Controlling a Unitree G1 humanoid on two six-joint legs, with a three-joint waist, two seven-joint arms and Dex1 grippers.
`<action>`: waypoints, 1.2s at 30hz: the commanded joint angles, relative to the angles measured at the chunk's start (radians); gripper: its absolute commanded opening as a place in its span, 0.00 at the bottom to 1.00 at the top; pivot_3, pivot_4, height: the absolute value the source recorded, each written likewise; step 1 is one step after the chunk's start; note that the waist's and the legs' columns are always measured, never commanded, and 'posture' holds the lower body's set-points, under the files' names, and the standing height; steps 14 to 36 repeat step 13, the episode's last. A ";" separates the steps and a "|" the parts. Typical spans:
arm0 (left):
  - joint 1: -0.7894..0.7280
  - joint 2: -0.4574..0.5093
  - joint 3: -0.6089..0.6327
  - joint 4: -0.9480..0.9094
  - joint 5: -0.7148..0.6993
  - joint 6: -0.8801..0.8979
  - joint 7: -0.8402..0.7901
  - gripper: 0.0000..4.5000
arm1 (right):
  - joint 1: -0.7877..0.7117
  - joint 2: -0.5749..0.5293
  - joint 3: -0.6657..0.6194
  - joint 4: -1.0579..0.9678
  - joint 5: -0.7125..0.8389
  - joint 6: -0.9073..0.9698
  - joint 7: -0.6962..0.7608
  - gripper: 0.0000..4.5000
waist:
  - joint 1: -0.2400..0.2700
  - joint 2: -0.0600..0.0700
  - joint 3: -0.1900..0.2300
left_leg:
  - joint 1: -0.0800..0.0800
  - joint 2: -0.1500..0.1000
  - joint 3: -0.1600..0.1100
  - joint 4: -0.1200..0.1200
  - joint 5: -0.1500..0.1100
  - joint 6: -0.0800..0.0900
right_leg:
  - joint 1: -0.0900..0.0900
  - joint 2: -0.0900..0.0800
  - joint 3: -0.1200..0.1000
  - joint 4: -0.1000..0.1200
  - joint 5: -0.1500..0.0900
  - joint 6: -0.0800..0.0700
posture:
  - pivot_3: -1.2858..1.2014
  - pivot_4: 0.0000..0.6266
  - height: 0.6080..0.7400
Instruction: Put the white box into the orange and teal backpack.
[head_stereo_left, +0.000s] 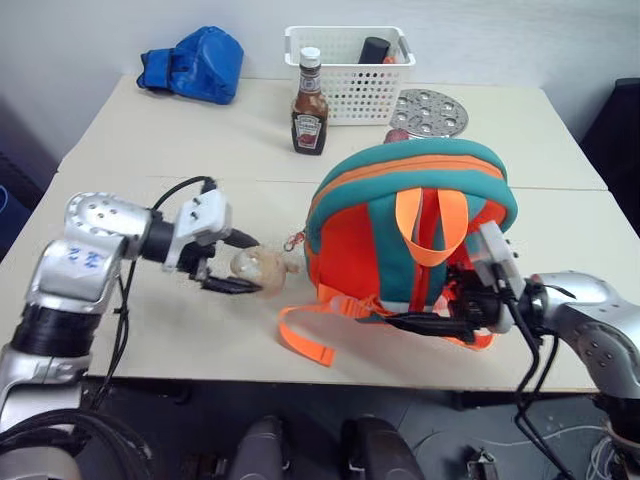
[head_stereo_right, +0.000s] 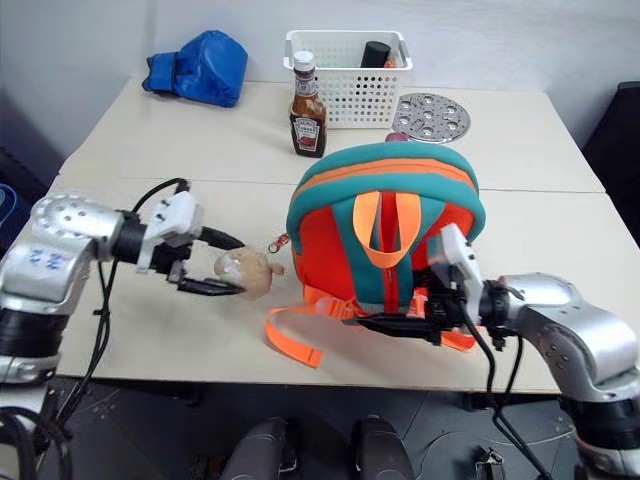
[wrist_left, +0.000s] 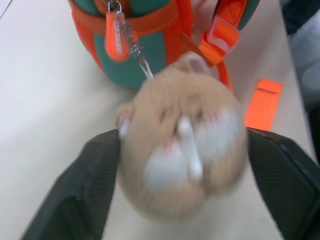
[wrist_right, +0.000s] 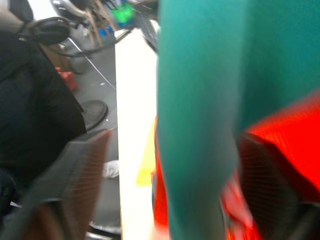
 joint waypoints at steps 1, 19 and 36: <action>0.102 0.032 0.206 -0.159 -0.135 0.144 0.067 1.00 | 0.086 -0.063 -0.137 -0.026 0.022 -0.006 0.030 0.99 | 0.002 0.000 0.000 | 0.000 0.000 0.000 0.000 -0.001 0.001 | 0.000 0.000 0.000 0.000 0.000 0.000 | 0.52 0.24 1.00; 0.351 0.063 0.699 -0.420 -0.448 0.469 0.264 1.00 | 0.069 -0.293 -0.420 0.383 0.048 0.030 0.257 0.99 | 0.000 0.001 0.000 | 0.004 0.000 0.000 -0.003 -0.002 0.002 | 0.003 0.000 0.000 -0.002 -0.002 -0.004 | 0.52 0.24 1.00; 0.351 0.063 0.699 -0.420 -0.448 0.469 0.264 1.00 | 0.069 -0.293 -0.420 0.383 0.048 0.030 0.257 0.99 | 0.000 0.001 0.000 | 0.004 0.000 0.000 -0.003 -0.002 0.002 | 0.003 0.000 0.000 -0.002 -0.002 -0.004 | 0.52 0.24 1.00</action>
